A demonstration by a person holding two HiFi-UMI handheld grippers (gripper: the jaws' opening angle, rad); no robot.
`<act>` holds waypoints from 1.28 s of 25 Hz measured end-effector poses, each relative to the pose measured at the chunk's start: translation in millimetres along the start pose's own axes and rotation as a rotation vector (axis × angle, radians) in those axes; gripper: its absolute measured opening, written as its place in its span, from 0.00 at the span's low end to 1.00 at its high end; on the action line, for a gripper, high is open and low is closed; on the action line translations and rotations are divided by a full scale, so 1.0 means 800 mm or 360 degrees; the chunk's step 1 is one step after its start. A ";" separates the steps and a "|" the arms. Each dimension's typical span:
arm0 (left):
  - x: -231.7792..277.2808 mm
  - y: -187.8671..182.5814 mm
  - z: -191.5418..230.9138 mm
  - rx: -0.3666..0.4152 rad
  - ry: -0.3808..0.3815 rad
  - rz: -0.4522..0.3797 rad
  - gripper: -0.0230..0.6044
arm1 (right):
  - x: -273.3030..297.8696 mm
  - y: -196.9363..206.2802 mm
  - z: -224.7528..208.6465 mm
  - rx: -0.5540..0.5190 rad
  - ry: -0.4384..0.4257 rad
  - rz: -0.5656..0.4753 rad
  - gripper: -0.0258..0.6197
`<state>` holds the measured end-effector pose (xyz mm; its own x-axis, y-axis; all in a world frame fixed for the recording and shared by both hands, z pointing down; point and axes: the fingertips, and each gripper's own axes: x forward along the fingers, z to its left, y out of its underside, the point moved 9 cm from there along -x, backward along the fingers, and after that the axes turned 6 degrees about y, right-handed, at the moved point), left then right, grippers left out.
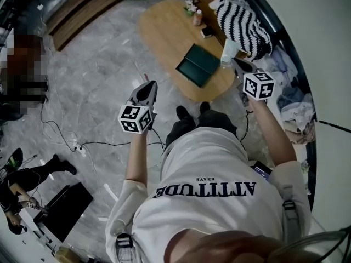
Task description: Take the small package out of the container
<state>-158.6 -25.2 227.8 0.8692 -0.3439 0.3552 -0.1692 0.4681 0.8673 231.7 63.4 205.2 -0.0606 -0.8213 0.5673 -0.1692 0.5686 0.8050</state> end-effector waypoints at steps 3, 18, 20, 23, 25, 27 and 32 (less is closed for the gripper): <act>0.007 -0.009 -0.017 0.0025 -0.0002 -0.0010 0.07 | -0.029 -0.002 -0.022 0.0049 0.0036 -0.0023 0.07; 0.026 -0.028 -0.155 0.0111 -0.0136 -0.0181 0.07 | -0.170 -0.001 -0.140 -0.0041 0.0055 -0.0177 0.07; 0.026 -0.025 -0.173 0.0114 -0.0162 -0.0192 0.07 | -0.183 0.002 -0.153 -0.0056 0.0043 -0.0199 0.07; 0.023 -0.028 -0.192 0.0097 -0.0206 -0.0189 0.07 | -0.198 0.001 -0.168 -0.0060 0.0009 -0.0216 0.07; 0.019 -0.028 -0.204 0.0100 -0.0239 -0.0178 0.07 | -0.205 0.002 -0.177 -0.0072 -0.0015 -0.0219 0.07; 0.011 -0.024 -0.215 0.0114 -0.0276 -0.0166 0.07 | -0.209 0.008 -0.183 -0.0073 -0.0040 -0.0224 0.07; -0.012 -0.011 -0.239 0.0116 -0.0357 -0.0173 0.07 | -0.212 0.018 -0.193 -0.0082 -0.0082 -0.0246 0.07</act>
<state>-77.0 129.5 149.9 0.7607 -0.5647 0.3202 -0.1207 0.3616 0.9245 391.4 218.3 147.2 -0.0881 -0.8997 0.4276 -0.1298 0.4360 0.8905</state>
